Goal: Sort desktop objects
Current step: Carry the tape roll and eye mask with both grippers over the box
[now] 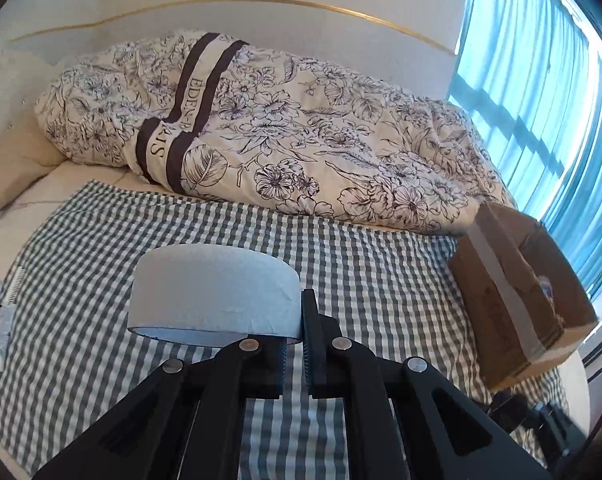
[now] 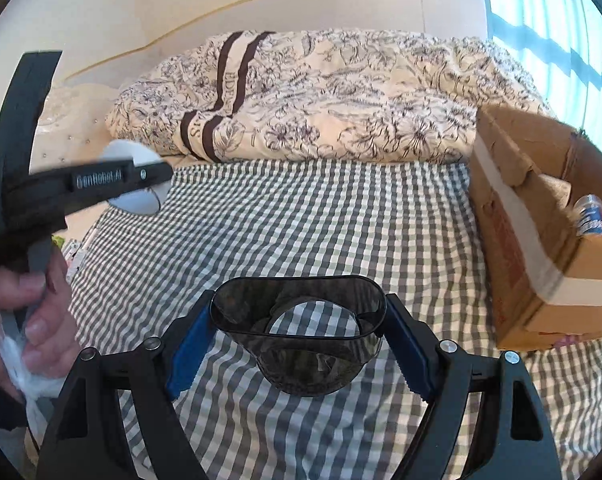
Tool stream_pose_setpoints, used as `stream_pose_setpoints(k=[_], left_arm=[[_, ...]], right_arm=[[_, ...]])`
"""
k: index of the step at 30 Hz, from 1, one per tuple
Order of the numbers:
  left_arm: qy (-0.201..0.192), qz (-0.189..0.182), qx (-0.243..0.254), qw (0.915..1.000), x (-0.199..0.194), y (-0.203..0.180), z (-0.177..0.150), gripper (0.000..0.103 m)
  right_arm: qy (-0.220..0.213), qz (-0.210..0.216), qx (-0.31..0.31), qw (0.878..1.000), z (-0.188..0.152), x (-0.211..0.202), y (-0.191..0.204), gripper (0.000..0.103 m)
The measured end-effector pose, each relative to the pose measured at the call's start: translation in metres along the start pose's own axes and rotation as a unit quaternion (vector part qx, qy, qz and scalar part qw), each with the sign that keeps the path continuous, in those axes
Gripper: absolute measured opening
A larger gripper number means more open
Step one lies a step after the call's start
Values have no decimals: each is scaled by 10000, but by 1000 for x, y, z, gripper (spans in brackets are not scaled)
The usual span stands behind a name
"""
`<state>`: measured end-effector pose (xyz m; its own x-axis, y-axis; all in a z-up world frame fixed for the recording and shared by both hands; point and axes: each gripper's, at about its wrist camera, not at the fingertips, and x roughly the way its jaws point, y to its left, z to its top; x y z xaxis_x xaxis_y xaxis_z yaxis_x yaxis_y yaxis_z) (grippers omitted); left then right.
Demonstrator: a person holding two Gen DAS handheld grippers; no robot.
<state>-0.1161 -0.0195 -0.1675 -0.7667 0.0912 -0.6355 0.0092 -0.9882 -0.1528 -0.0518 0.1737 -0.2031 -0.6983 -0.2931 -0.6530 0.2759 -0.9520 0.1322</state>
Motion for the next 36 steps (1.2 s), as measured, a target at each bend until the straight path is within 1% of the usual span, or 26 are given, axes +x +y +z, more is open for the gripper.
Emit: stream_pose_setpoints(k=[3,10,13,18,23,28,33,36], left_arm=[[6,-6,41,10000,-12,-6,-6,7],[-187,-77,132,9997,-41,-30,-13,7],[-253,-152,147,9995,-51,-39,-11,7],[-468,-210,355,9981,-69,-63,-7,7],[-624,-334,445,9965,-84,-84,-3,7],[-814,-477,468,9944,-98,-109,3,7],[-989,-586,667,9911,-107,-140,10,7],[-1067,-567,834,9892,-107,-160,12,7]], right_arm=[[-139,-53,-45,9999,4,-16,0,81],[-470,-172,-99,9987,17,-51,-7,81],[-622,-188,-63,9979,25,-68,-15,81],[-843,-161,11,9963,35,-98,-29,81],[-1069,-190,-2,9941,44,-124,-40,81],[-1289,-309,-36,9912,54,-147,-54,81],[-1467,-445,-12,9882,61,-167,-70,81],[-1575,-545,46,9860,64,-177,-83,81]])
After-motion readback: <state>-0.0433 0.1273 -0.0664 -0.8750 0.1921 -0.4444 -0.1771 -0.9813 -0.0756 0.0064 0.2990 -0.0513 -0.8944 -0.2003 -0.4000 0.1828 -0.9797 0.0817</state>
